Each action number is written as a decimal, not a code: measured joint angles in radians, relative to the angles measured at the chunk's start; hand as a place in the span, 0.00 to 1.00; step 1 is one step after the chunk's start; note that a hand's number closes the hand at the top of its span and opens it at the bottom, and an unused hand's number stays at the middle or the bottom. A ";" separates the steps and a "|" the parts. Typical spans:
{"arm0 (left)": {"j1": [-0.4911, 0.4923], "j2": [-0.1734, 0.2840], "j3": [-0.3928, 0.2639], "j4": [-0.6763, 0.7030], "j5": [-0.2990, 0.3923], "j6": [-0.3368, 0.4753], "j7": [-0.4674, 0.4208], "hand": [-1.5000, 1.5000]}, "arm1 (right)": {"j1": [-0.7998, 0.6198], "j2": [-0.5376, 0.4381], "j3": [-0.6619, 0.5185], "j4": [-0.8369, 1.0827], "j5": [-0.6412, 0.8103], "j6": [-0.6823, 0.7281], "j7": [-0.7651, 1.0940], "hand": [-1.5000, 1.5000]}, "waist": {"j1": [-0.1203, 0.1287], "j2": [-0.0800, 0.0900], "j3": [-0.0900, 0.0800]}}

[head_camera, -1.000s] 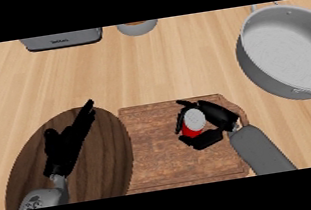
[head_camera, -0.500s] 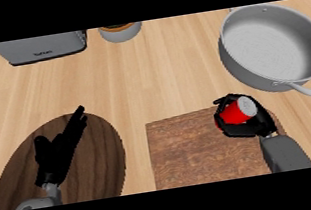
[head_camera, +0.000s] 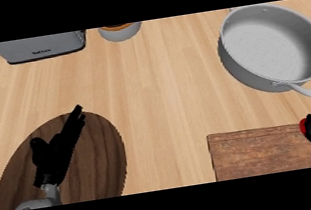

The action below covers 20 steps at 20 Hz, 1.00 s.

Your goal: Pick the can from the cutting board and place it in the pot

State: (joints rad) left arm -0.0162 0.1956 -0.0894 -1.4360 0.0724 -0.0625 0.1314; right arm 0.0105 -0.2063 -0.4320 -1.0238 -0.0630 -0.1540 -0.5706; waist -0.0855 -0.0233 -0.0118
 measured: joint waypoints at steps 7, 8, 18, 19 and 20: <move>-0.036 -0.002 -0.012 0.016 -0.002 -0.033 -0.007 0.50 | 0.201 0.038 -0.016 -0.259 0.083 -0.215 0.095 1.00 | 0.052 0.014 0.007; -0.042 -0.008 -0.019 0.021 -0.009 -0.031 -0.006 0.50 | 0.228 0.039 -0.011 -0.302 0.105 -0.239 0.119 1.00 | 0.056 0.015 0.008; -0.056 -0.021 -0.026 0.022 -0.025 -0.037 0.004 0.50 | 0.321 -0.033 0.091 -0.762 0.443 -0.364 0.620 1.00 | 0.082 0.021 0.011; -0.057 -0.021 -0.026 0.023 -0.026 -0.040 0.002 0.50 | 0.308 -0.043 0.103 -0.787 0.486 -0.358 0.685 1.00 | 0.084 0.021 0.011; -0.056 -0.021 -0.026 0.021 -0.024 -0.045 -0.001 0.50 | 0.283 -0.062 0.109 -0.804 0.525 -0.345 0.751 1.00 | 0.087 0.021 0.011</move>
State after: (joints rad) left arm -0.0727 0.1744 -0.1151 -1.4146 0.0486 -0.1073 0.1306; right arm 0.2933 -0.2688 -0.3231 -1.8280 0.4616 -0.4988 0.1805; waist 0.0017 -0.0019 -0.0005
